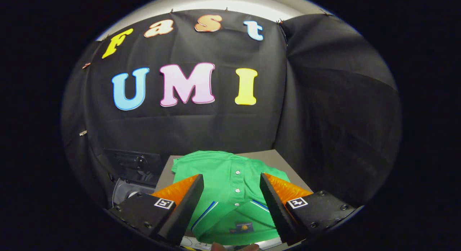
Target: Put the clothes into the washing machine and then close the washing machine lid.
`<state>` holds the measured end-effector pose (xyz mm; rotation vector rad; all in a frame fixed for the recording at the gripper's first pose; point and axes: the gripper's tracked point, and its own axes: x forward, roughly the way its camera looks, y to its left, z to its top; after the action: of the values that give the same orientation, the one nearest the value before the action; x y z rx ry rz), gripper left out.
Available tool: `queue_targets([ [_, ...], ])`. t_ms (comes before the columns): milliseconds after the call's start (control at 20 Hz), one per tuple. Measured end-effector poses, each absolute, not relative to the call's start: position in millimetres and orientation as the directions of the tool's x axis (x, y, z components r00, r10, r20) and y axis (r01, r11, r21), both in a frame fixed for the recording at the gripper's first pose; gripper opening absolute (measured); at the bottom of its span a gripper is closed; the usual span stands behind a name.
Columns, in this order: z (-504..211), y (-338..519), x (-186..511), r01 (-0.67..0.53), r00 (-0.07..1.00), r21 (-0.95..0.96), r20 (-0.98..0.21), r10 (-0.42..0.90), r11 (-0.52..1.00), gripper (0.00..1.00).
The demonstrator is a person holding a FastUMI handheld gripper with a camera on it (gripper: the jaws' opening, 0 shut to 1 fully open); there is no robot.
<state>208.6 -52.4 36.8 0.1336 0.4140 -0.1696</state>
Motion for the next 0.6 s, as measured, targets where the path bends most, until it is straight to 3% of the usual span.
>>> queue_targets([
  [250,-10.8,-72.9,242.4,0.216,0.79,0.036,-0.593,-0.153,0.976,0.98],
  [400,-21.7,-55.9,267.4,0.166,0.8,0.163,-0.599,-0.037,0.973,0.99],
  [600,-64.1,-64.5,277.6,0.186,0.748,0.125,-0.661,-0.058,0.975,0.96],
])
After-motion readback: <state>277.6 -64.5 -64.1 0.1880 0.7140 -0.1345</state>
